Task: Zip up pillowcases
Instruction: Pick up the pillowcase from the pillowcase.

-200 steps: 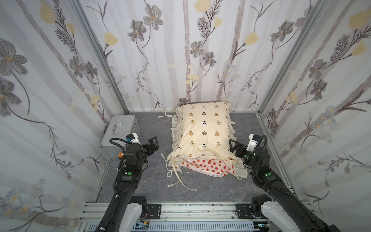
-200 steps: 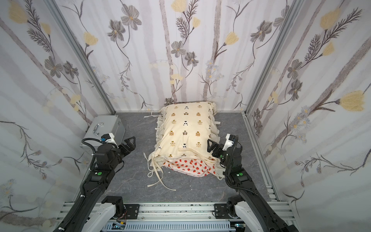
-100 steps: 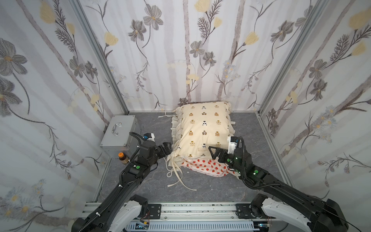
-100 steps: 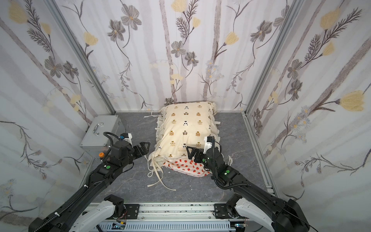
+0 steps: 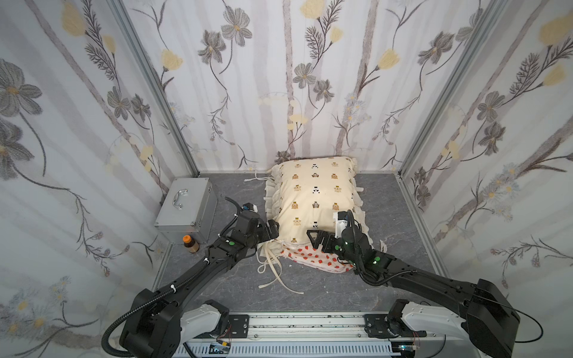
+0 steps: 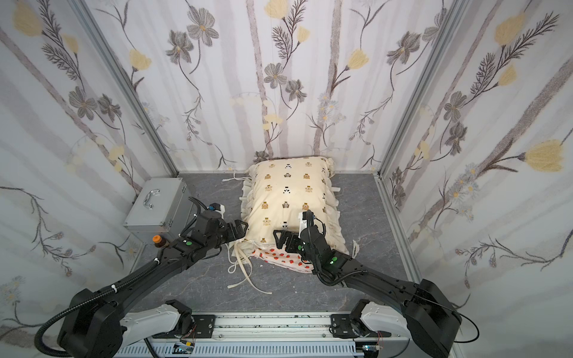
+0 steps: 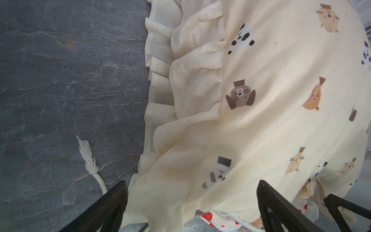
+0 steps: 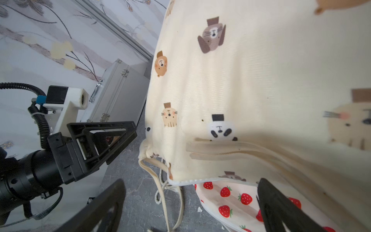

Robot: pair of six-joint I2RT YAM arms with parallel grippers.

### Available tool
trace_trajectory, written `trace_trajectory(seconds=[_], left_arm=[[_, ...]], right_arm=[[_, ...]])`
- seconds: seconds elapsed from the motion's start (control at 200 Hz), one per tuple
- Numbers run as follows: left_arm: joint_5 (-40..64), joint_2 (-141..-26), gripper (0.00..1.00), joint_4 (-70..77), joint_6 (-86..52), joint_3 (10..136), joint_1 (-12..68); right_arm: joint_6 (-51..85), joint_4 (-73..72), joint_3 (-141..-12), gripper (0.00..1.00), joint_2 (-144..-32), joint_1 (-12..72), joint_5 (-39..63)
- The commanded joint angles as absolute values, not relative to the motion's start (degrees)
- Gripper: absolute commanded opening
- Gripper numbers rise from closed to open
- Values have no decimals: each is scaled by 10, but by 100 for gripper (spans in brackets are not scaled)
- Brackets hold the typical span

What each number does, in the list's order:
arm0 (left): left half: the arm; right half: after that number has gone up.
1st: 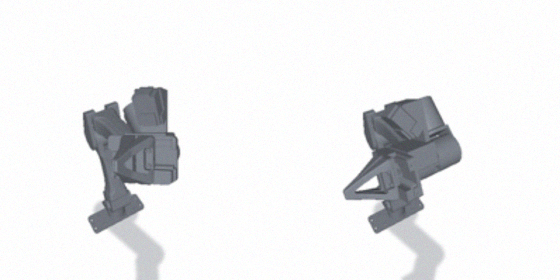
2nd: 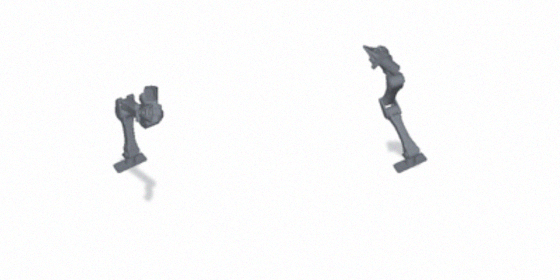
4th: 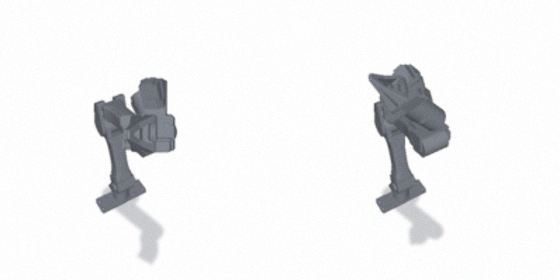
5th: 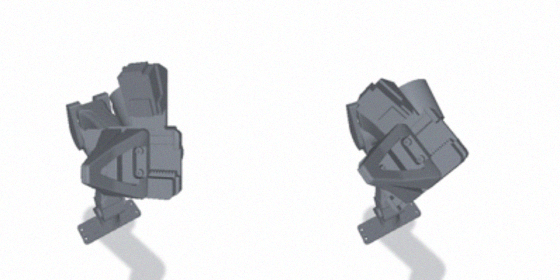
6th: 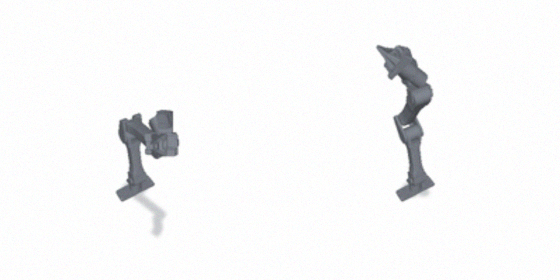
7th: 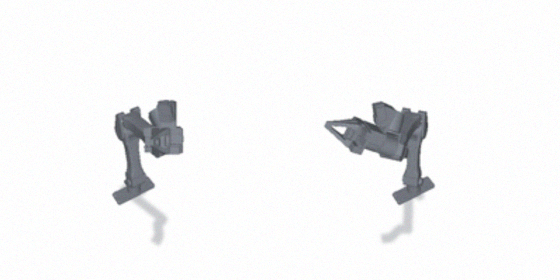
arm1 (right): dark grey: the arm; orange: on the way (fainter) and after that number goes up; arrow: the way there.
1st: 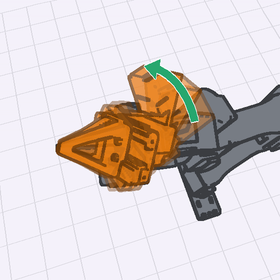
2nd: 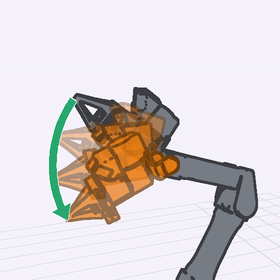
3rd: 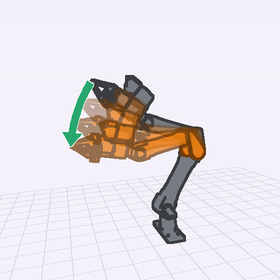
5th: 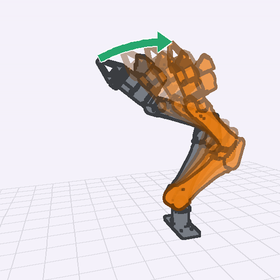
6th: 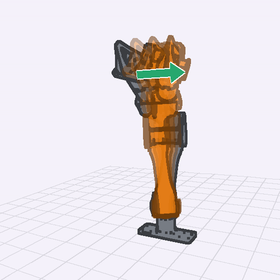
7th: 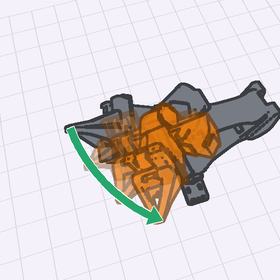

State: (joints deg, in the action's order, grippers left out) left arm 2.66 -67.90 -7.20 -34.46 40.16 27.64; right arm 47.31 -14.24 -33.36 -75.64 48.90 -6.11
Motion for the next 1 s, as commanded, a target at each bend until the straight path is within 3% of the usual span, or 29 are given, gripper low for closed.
trace_trajectory(seconds=[0.0,0.17,0.53,0.994], left_arm=[[33,-696,100,-59,-329,405,278],[66,-730,93,-48,-319,408,278],[119,-775,63,-8,-330,403,283],[128,-793,29,28,-362,399,350]], right_arm=[[482,-150,-328,100,-760,489,-72],[486,-138,-308,100,-749,481,-95],[482,-119,-269,100,-706,449,-125],[433,-36,-242,100,-598,298,-168]])
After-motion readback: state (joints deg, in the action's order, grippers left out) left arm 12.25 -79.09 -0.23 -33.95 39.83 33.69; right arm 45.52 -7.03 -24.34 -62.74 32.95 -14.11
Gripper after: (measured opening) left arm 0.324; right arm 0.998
